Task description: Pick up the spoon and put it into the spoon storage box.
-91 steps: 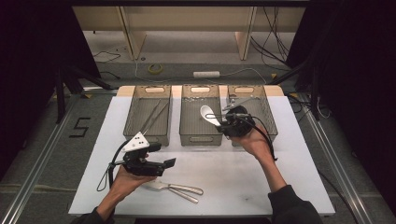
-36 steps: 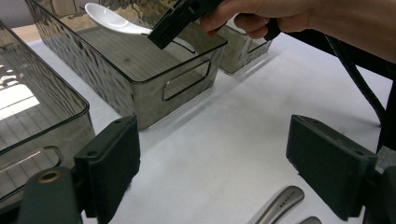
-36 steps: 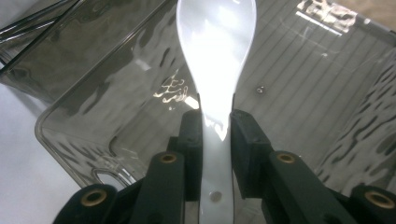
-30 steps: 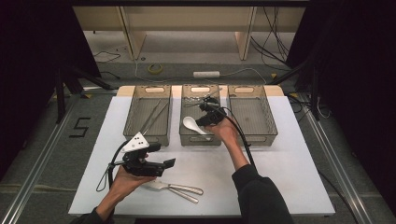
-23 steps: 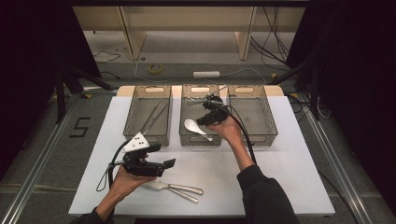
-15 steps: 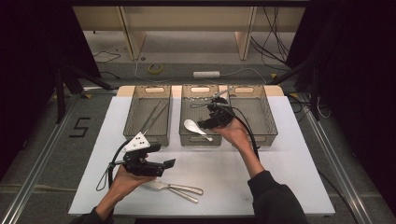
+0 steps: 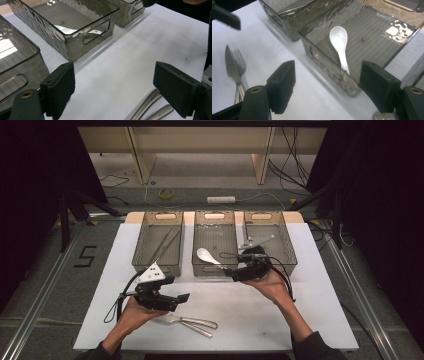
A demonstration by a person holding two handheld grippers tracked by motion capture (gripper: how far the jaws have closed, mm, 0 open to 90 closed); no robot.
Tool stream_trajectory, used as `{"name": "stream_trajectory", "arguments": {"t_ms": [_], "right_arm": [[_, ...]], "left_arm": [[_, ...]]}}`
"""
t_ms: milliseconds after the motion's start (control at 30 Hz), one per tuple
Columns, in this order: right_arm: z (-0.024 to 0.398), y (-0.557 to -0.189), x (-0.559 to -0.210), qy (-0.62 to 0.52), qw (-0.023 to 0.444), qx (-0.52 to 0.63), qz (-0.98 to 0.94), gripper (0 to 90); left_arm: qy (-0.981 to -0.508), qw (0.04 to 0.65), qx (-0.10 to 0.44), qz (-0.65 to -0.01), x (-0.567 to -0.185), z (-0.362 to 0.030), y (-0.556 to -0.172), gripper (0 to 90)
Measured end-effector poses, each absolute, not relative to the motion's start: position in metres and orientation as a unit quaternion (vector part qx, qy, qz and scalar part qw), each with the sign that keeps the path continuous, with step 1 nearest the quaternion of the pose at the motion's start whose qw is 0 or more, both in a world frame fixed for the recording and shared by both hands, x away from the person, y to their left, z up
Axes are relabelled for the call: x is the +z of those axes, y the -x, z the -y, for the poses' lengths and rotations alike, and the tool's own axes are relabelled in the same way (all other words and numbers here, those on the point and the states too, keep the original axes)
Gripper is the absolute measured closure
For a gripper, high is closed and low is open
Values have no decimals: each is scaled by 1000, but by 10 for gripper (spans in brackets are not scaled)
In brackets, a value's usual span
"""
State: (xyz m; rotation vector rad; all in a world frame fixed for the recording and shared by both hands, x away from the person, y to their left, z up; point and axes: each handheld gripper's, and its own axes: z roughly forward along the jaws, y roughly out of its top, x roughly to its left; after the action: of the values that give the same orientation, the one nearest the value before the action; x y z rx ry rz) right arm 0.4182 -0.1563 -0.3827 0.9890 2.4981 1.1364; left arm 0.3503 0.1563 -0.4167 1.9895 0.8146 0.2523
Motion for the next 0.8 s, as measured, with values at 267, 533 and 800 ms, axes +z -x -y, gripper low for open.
{"name": "stream_trajectory", "arguments": {"t_ms": [267, 533, 800], "right_arm": [[185, -390, -394, -334, 108, 410, -842, 296], [203, -371, -405, -338, 111, 427, -831, 292], [216, -355, -416, -342, 119, 454, -814, 290]], "left_arm": [[-824, 452, 100, -327, -416, -155, -351, 176], [-868, 385, 92, -298, -419, -141, -352, 181], [-894, 337, 73, -285, -425, -132, -354, 197]]}}
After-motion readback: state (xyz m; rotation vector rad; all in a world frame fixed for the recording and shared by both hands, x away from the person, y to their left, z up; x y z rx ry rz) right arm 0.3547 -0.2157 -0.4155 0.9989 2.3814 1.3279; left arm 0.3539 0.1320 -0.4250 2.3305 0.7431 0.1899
